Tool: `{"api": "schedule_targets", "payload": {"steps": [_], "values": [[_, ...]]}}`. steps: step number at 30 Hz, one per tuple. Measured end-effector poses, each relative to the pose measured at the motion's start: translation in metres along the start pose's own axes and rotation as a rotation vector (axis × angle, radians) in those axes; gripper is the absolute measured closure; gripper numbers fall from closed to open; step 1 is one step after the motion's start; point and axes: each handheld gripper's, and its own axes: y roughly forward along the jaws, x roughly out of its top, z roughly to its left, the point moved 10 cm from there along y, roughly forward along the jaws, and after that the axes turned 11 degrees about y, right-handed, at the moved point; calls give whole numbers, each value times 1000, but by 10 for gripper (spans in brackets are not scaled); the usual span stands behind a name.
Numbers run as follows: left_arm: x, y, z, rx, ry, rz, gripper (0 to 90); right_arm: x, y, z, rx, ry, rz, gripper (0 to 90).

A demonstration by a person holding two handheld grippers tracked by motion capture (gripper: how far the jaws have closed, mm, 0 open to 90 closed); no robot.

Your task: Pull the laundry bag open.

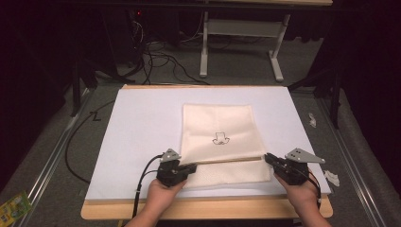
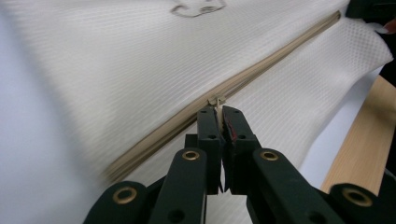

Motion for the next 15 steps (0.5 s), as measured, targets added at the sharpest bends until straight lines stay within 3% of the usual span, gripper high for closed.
{"api": "schedule_targets", "payload": {"steps": [1, 2, 3, 4, 5, 6, 7, 8, 9, 10, 12, 15], "values": [[0, 0, 0, 0, 0, 0, 872, 0, 0, 0, 0, 0, 0, 860], [-8, -14, 12, -8, -40, -30, 873, 0, -3, -8, -16, 13, -2, 861], [-8, -14, 12, -8, -40, -30, 873, 0, -4, -12, -21, 20, -5, 861], [-14, -27, 22, -26, -73, -57, 873, 0, -6, -16, -30, 29, -8, 860], [-14, -27, 22, -26, -73, -57, 873, 0, -6, -16, -30, 29, -8, 860], [-10, -35, 25, -39, -43, -61, 872, -1, -8, -19, -3, 54, -6, 858], [-10, -35, 25, -39, -43, -61, 872, -1, -8, -19, -3, 54, -6, 858], [-10, -35, 26, -13, -9, -37, 871, -2, -7, -15, -24, 18, 0, 857], [-10, -35, 26, -13, -9, -37, 870, -2, -7, -15, -24, 18, 0, 857], [-17, -31, 26, 2, 12, 3, 870, -2, -6, -14, -28, 11, 6, 856], [-23, -26, 25, 2, 34, 35, 864, -6, -3, -14, -27, 4, 20, 851], [-18, -27, 26, 15, 32, 4, 662, -12, -2, -17, -17, 8, 41, 794]]}}
